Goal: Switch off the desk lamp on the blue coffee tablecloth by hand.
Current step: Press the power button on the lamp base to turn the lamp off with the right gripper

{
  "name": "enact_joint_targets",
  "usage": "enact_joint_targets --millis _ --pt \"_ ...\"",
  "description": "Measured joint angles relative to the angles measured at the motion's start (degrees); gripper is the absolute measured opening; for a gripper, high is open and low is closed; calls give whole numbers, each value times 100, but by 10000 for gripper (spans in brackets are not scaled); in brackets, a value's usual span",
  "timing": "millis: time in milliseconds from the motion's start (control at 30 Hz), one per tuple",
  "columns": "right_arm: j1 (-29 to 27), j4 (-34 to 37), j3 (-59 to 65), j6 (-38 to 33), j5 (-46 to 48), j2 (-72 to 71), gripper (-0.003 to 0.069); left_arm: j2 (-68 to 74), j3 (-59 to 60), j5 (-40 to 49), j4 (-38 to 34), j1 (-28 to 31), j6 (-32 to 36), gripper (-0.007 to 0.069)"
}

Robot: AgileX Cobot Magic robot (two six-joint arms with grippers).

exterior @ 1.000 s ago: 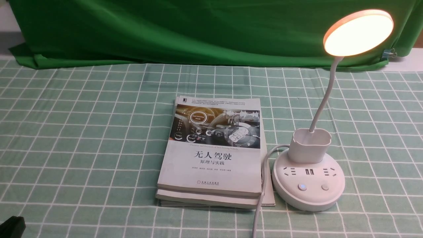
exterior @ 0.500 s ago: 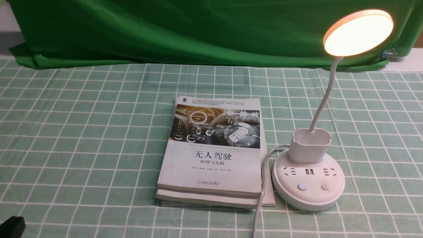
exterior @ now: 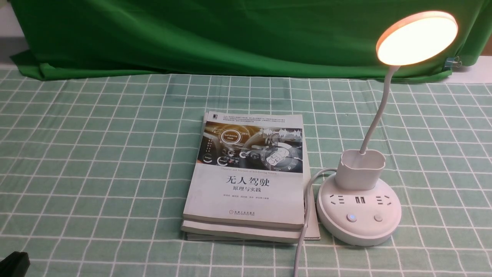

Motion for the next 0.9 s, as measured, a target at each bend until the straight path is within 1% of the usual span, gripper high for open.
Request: enact_joint_targets --millis 33,133,233,300,333,367,400,433,467,533,567,600,633,667,767,800,833,900 --pt "0 45 0 432 -263 0 241 0 0 0 0 0 0 0" --pt "0 85 0 1010 -764 0 239 0 0 0 0 0 0 0" --pt "0 96 0 1162 -1046 0 225 0 0 0 0 0 0 0" --pt "0 101 0 1233 -1064 0 191 0 0 0 0 0 0 0" --pt "0 101 -8 1270 -951 0 163 0 0 0 0 0 0 0" --pt "0 101 -37 1288 -754 31 136 0 0 0 0 0 0 0" --pt "0 101 -181 1303 -346 117 97 0 0 0 0 0 0 0" --pt "0 101 -290 1276 -119 192 77 0 0 0 0 0 0 0" --pt "0 101 -575 1129 345 422 51 0 0 0 0 0 0 0" --pt "0 106 -1114 743 1071 787 40 0 0 0 0 0 0 0" --pt "0 106 -1248 648 1234 892 38 0 0 0 0 0 0 0" --pt "0 112 -1785 207 1915 1430 35 0 0 0 0 0 0 0" --pt "0 112 -1986 58 2181 1630 34 0 0 0 0 0 0 0" --pt "0 112 -2436 -218 2802 2043 34 0 0 0 0 0 0 0" --pt "5 107 -3187 -751 3981 3145 31 0 0 0 0 0 0 0" --pt "5 107 -3357 -876 4184 3366 31 0 0 0 0 0 0 0" --pt "5 107 -3576 -1051 4581 3880 31 0 0 0 0 0 0 0" --pt "5 107 -3864 -1239 4914 4429 31 0 0 0 0 0 0 0"
